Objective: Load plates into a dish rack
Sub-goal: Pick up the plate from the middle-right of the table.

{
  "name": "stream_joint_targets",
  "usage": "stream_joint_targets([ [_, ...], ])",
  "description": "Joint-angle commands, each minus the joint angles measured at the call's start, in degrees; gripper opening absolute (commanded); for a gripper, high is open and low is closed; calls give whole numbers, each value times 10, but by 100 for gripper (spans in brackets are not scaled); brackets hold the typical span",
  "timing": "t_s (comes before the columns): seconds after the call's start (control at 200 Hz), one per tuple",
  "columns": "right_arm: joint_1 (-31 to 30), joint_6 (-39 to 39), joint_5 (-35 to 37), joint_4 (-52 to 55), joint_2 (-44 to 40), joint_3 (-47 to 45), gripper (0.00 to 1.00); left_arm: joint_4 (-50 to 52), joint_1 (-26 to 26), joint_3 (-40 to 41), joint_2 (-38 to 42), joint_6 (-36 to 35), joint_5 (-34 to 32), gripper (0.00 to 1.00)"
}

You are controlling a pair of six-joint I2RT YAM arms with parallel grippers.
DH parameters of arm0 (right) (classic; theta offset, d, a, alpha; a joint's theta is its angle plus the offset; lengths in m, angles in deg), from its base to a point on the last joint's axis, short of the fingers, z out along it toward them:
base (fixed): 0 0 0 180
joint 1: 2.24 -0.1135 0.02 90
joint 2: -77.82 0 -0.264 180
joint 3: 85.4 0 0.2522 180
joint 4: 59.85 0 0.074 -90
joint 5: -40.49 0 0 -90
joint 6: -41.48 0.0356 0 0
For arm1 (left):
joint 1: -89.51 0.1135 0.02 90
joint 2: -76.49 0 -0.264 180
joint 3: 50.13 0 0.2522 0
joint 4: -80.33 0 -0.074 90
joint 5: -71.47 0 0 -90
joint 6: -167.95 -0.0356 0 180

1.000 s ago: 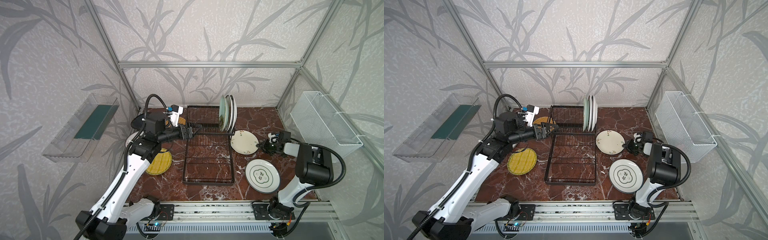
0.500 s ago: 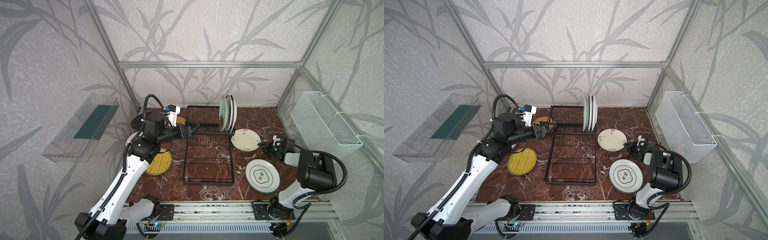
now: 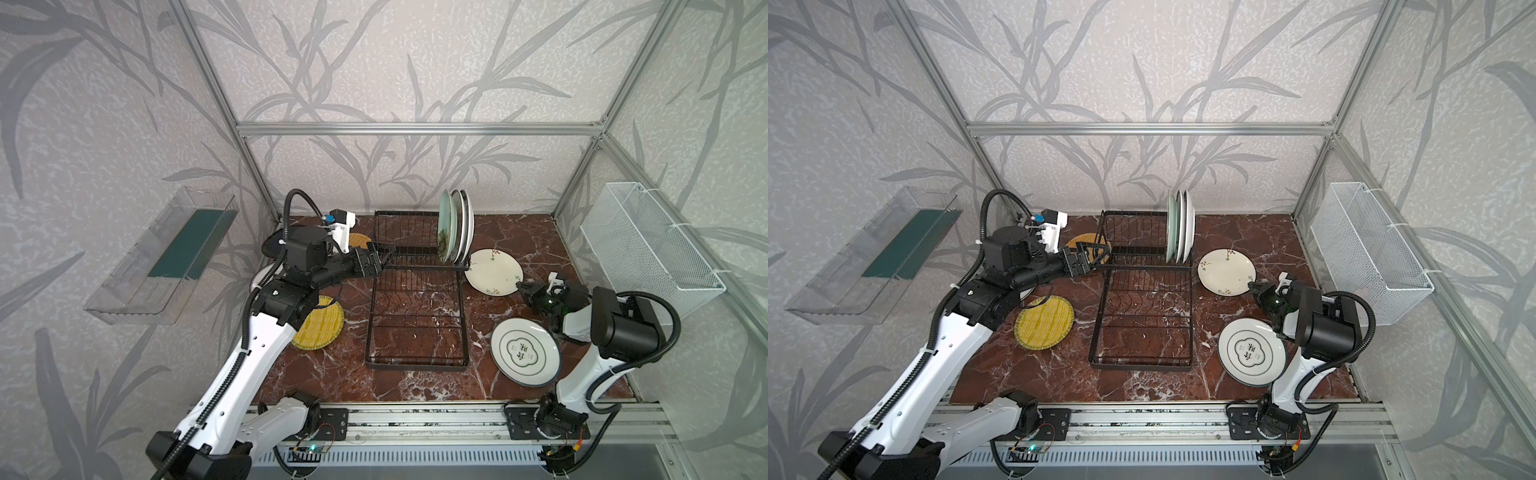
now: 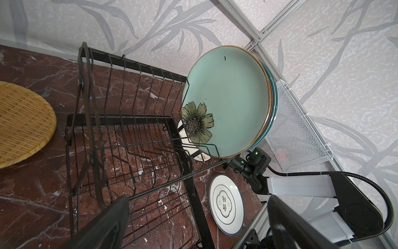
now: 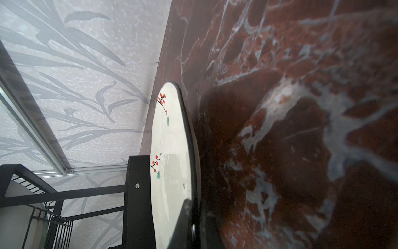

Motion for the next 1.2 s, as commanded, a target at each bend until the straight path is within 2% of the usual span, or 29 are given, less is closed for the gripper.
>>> stream_joint_targets([
  [0.0, 3, 25, -37, -102, -8, 3, 0, -2, 2, -2, 11, 5, -15, 99],
  [0.215, 3, 60, -22, -94, -61, -10, 0, -7, 0, 3, 6, -5, -13, 99],
  [0.365, 3, 61, -5, -3, -156, -2, 0, -16, -7, 10, 11, -25, -24, 99],
  [0.545, 2, 56, 13, 159, -268, 37, 0, -19, -17, 9, 7, -39, -33, 99],
  [0.85, 0, 98, 40, 335, -391, 123, 0, -28, -43, -13, -3, -84, -44, 99],
  [0.99, -9, 113, 67, 413, -431, 173, 0, -34, -76, -43, -16, -145, -52, 99],
  [1.195, -16, 150, 85, 470, -453, 241, 0, -31, -147, -107, -47, -303, -71, 99],
])
